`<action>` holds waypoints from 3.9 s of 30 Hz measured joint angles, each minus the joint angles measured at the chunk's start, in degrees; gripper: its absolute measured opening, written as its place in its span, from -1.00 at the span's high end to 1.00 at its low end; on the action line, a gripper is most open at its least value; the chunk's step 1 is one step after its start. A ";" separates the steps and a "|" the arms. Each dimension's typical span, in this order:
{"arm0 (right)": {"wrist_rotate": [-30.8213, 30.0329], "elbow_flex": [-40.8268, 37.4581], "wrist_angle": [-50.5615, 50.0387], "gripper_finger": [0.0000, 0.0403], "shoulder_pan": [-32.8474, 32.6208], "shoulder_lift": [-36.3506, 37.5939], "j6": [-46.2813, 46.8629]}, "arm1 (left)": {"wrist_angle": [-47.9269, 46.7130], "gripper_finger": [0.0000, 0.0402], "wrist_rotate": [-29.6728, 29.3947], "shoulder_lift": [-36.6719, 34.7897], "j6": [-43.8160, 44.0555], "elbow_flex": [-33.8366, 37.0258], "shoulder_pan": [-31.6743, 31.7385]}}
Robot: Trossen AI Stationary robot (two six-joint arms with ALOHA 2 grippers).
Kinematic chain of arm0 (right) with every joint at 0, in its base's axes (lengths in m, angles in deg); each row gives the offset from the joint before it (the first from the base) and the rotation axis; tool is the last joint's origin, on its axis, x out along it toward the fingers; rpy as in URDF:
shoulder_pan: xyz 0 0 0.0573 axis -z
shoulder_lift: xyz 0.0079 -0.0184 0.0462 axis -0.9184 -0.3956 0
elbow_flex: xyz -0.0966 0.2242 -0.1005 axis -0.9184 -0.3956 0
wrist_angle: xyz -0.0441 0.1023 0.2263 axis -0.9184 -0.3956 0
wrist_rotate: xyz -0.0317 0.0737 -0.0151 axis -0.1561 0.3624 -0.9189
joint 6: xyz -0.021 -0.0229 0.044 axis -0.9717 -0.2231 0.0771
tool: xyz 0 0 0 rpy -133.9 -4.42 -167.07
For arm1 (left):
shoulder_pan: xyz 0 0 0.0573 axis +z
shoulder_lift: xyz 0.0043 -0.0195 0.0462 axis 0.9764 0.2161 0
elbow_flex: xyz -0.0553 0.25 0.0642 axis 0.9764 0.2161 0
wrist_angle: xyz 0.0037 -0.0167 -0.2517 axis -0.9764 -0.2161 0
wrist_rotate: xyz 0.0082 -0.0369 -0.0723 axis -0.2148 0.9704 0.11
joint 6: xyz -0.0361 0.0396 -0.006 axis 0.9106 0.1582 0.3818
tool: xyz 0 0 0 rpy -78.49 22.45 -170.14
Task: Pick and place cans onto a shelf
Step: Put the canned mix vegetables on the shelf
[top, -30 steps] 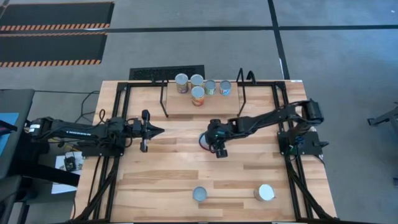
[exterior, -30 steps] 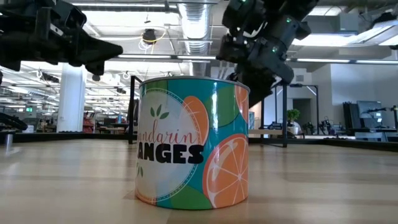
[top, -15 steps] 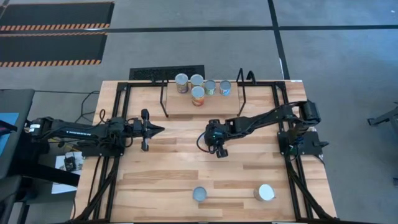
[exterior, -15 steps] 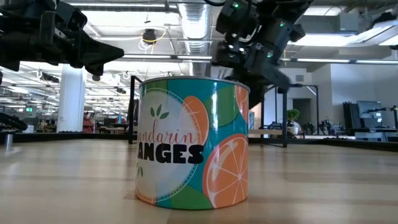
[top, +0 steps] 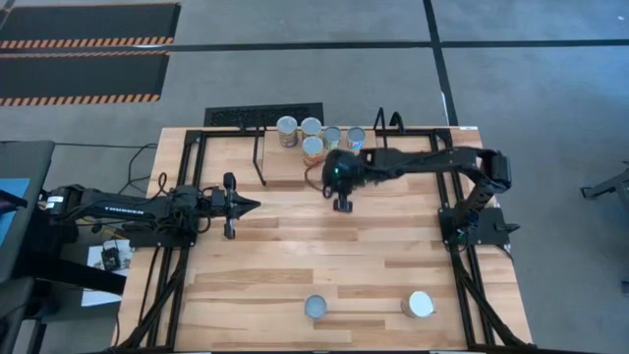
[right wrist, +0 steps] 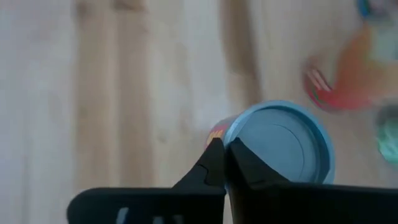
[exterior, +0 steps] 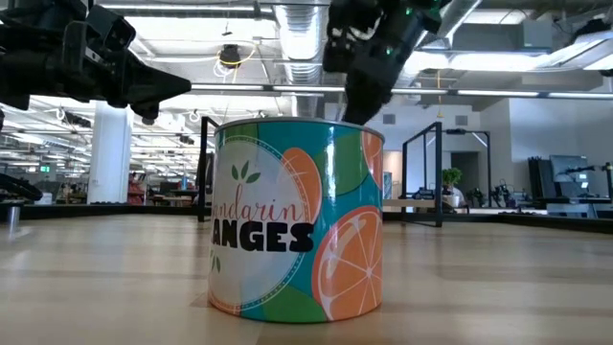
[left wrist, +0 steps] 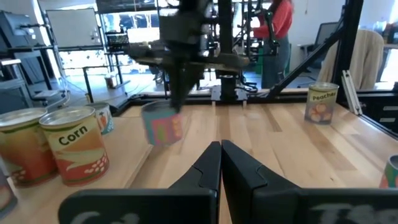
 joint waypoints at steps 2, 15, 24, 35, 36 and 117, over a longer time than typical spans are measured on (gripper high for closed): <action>-0.07 0.08 -0.01 0.92 2.35 0.02 0.37 | -0.04 1.00 -0.17 0.00 -0.02 0.00 0.00; 0.45 0.08 2.26 0.92 9.94 -2.89 2.13 | 0.05 1.00 -0.39 0.00 -0.02 -0.02 0.00; 0.26 0.11 4.34 0.93 10.58 -4.61 1.03 | 0.02 1.00 -1.01 0.13 -0.39 -0.02 0.00; 0.24 0.12 6.27 0.92 11.70 -4.48 -0.63 | -0.17 1.00 -1.20 0.15 -0.39 -0.04 0.01; 0.24 0.13 6.32 0.92 11.71 -4.48 -0.63 | -0.17 1.00 -1.20 0.13 -0.39 -0.04 0.00; 2.13 0.24 7.48 0.89 13.48 -6.58 -0.57 | 0.26 1.00 -0.96 0.13 0.24 -0.04 0.00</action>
